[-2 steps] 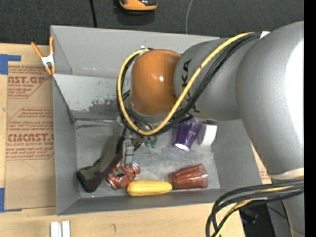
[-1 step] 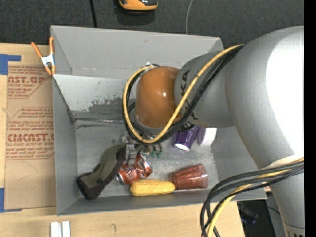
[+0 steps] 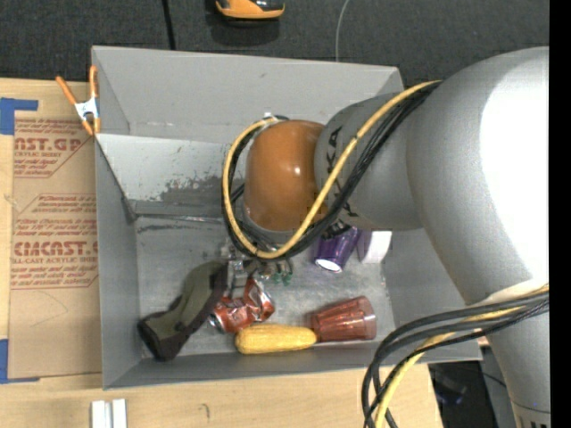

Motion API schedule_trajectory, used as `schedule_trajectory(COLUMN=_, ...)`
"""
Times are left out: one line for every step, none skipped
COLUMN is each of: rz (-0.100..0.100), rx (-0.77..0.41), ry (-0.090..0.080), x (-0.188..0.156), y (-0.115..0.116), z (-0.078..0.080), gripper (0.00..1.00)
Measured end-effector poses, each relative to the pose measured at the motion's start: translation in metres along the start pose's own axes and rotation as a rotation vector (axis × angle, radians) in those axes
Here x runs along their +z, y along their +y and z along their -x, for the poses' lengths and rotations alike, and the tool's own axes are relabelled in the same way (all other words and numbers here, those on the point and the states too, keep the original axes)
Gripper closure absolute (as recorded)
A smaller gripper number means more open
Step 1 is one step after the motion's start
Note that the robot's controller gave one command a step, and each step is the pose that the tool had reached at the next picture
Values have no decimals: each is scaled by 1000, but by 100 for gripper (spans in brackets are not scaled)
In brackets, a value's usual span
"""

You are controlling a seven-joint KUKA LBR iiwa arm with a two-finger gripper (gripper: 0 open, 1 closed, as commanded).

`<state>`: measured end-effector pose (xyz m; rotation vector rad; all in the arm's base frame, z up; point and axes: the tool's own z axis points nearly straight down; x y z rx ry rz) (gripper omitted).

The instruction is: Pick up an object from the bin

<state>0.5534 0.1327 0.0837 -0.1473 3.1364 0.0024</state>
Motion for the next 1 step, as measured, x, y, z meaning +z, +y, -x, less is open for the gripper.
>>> schedule_trajectory(rz=-2, rx=-8, ry=2, x=-200, y=0, z=-7, gripper=100)
